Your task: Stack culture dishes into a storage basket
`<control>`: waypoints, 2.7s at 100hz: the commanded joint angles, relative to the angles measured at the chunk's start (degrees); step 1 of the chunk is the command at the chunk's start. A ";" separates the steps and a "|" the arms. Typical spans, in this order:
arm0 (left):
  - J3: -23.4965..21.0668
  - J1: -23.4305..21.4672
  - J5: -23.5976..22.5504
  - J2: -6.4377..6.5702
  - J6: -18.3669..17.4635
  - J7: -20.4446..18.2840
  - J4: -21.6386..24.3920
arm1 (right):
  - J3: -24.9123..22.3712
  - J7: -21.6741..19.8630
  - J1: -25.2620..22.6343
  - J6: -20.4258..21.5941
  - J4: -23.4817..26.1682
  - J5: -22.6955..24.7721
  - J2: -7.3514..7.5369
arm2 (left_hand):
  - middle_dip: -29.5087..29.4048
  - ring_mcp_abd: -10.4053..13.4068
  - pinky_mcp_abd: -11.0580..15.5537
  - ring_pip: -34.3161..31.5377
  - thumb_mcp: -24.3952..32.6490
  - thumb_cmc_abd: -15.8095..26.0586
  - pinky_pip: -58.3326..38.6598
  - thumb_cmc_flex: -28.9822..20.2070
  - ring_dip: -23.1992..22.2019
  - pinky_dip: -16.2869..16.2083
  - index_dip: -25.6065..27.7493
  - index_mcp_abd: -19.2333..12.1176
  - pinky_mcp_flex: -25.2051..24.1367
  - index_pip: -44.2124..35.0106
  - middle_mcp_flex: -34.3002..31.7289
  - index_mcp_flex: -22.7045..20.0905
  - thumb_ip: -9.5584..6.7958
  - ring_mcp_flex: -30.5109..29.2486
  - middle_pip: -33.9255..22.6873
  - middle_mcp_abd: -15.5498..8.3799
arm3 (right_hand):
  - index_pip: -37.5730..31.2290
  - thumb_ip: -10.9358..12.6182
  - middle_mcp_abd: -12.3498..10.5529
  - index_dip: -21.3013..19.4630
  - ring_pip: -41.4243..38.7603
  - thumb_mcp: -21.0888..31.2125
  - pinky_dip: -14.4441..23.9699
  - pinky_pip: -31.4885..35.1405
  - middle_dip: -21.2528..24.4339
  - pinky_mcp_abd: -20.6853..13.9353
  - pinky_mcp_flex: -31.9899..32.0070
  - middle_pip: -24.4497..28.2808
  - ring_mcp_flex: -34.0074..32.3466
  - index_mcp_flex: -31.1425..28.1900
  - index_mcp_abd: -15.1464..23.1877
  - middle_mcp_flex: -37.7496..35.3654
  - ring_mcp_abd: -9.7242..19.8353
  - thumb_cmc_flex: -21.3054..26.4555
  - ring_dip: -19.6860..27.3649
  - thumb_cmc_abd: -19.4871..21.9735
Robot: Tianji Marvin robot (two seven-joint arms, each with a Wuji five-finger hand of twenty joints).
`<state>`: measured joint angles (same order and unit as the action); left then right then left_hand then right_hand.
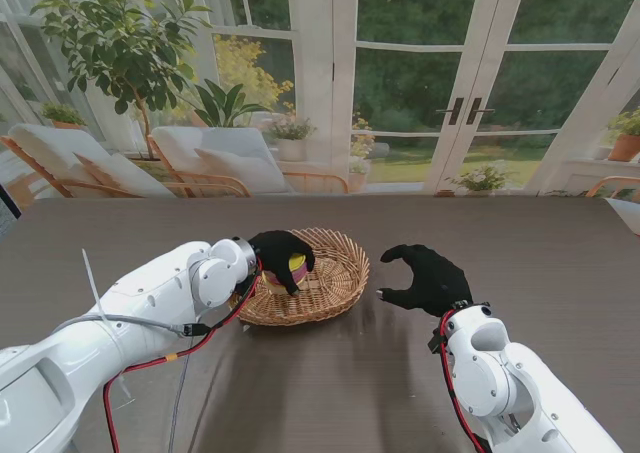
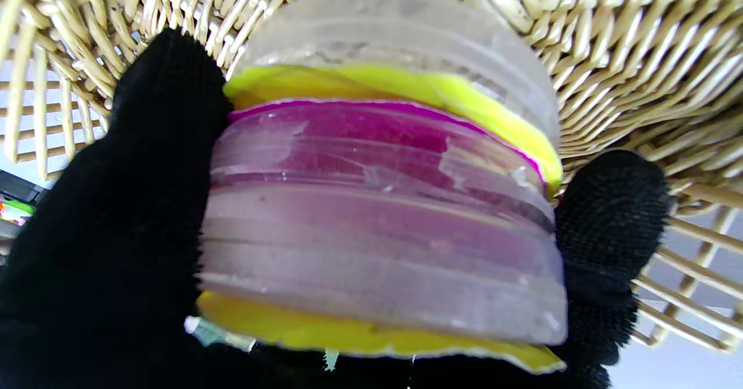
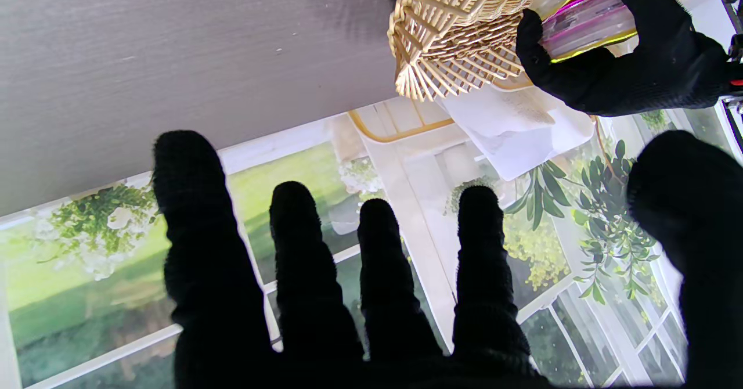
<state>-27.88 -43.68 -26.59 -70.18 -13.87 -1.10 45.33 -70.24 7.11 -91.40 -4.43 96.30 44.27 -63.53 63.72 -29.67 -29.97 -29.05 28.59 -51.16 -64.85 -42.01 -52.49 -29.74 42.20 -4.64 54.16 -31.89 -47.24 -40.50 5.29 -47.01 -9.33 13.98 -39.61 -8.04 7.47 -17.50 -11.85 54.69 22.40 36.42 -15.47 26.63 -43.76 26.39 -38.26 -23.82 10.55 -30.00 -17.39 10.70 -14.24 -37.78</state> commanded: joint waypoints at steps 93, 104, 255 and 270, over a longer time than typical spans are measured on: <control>2.72 1.00 1.96 -2.33 -1.02 -1.34 -3.72 | 0.55 0.02 0.24 0.70 -1.08 -0.32 -0.23 | -4.87 11.39 8.87 -7.64 4.88 17.55 2.48 -20.45 8.28 -1.89 -1.68 9.24 -15.61 -5.95 -2.98 -2.93 -0.90 4.19 -5.46 0.10 | -0.86 -1.26 1.51 -0.39 0.57 5.46 1.71 -1.41 -0.11 1.96 27.93 0.58 1.52 0.80 0.72 2.85 -0.85 0.87 -0.47 -1.27; 2.57 0.85 2.00 -2.09 -0.88 -1.79 -3.20 | 0.61 0.10 0.33 0.66 -1.19 -0.32 -0.25 | -7.81 10.92 8.40 -7.24 4.21 17.47 2.94 -19.47 8.71 -1.96 -1.63 9.57 -17.26 -4.35 -1.51 -2.60 -0.90 5.17 -6.40 0.32 | -0.89 -1.28 1.52 -0.37 0.55 5.46 1.68 -1.41 -0.10 1.91 27.95 0.57 1.54 0.85 0.69 2.89 -0.82 0.90 -0.47 -1.29; -0.39 -2.09 0.58 0.87 0.11 -4.08 1.99 | 1.06 -0.08 0.82 0.24 -1.81 0.03 -0.18 | -35.58 7.42 3.29 9.45 2.90 22.39 17.23 -3.03 20.48 1.49 -11.61 12.30 -33.06 17.79 6.80 -0.43 -1.87 15.58 0.25 1.95 | -1.27 -1.44 1.59 0.04 0.48 6.24 1.60 -1.49 -0.13 1.81 28.22 0.72 1.64 1.61 0.00 3.27 -0.67 1.19 -0.44 -1.92; -0.70 -2.44 0.28 1.02 -0.14 -3.74 2.23 | 1.16 -0.08 0.90 0.25 -1.93 0.06 -0.18 | -35.96 7.40 2.18 10.01 1.99 22.79 18.14 -2.28 20.96 1.57 -11.88 12.15 -33.76 17.90 7.13 -0.19 -1.91 15.77 0.31 1.72 | -1.32 -1.43 1.56 0.07 0.51 6.26 1.60 -1.51 -0.12 1.82 28.24 0.71 1.71 1.60 -0.18 3.33 -0.66 1.22 -0.43 -2.00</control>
<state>-28.43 -45.73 -26.20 -69.27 -13.84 -3.86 47.28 -69.30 7.83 -90.36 -4.15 94.43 44.13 -63.56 28.56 -26.32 -28.25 -23.57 28.62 -35.67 -47.94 -42.77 -34.51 -28.98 30.60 4.03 22.75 -13.79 -39.07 -40.04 4.95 -33.43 -7.76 17.27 -40.17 -8.08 7.64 -17.50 -11.85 55.97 22.40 36.42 -15.47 26.64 -43.76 26.37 -38.24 -23.79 10.37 -29.31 -17.41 11.34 -14.24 -37.80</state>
